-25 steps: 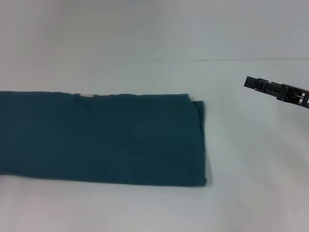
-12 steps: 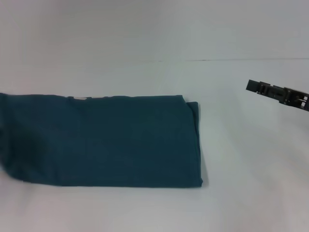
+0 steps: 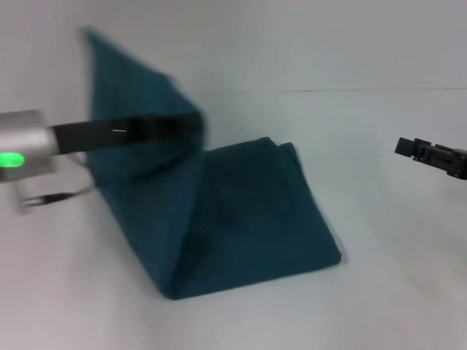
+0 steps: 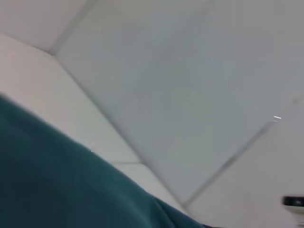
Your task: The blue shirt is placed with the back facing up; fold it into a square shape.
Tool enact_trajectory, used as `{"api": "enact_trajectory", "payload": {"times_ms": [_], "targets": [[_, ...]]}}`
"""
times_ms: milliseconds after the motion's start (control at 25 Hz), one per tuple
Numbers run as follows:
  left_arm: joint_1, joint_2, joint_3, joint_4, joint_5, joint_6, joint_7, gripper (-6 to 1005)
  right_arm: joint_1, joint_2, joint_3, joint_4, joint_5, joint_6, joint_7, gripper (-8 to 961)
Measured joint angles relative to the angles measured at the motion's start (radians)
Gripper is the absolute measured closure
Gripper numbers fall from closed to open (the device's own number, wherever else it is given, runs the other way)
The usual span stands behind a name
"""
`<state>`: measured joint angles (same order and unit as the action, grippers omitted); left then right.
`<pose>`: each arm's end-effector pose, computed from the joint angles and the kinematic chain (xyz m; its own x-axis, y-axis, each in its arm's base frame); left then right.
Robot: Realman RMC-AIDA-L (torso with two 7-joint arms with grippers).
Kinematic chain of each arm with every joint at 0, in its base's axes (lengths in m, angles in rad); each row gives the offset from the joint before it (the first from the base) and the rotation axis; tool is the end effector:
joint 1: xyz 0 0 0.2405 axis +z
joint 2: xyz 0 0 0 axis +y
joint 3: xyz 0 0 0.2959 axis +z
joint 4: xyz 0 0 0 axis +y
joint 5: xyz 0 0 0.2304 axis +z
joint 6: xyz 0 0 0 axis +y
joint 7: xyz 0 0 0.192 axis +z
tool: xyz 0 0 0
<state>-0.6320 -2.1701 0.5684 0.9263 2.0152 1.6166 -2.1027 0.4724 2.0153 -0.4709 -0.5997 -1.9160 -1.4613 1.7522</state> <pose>-0.2095 0.4194 -0.0269 0.4403 0.6646 0.6037 0.7594 -0.6343 0.1444 0.3419 0.3996 0.0060 0.3686 -0.5698 -0.7345 -0.8629 -0.5036 -0.0424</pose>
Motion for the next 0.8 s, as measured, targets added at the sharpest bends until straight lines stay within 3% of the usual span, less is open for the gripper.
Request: {"api": "enact_trajectory", "payload": {"times_ms": [200,240,360,480,640,800], "targets": [[-0.082,0.0,0.155,-0.385,-0.16,-0.19,0.167,984,-0.022,-0.024,-0.001,-0.005,-0.003,-0.018,-0.001,254],[-0.107,-0.003,0.16,-0.513,-0.205,-0.253,0.253,984,-0.024,-0.031,-0.001,-0.005,-0.003,-0.019,-0.001,254],[-0.144,-0.006,0.148,-0.753,-0.316,-0.358,0.447,983,-0.029,-0.047,-0.006,-0.003,-0.004,-0.02,-0.002,256],[-0.186,-0.006,0.087,-1.026,-0.431,-0.443,0.755,943,-0.031,-0.058,-0.007,-0.001,-0.004,-0.02,-0.004,257],[-0.19,-0.006,0.029,-1.127,-0.419,-0.41,0.933,889,-0.028,-0.062,-0.009,-0.001,-0.026,-0.019,-0.002,259],[-0.141,-0.006,0.043,-1.074,-0.41,-0.245,0.937,835,-0.014,-0.062,-0.01,0.0,-0.061,-0.019,0.018,260]]}}
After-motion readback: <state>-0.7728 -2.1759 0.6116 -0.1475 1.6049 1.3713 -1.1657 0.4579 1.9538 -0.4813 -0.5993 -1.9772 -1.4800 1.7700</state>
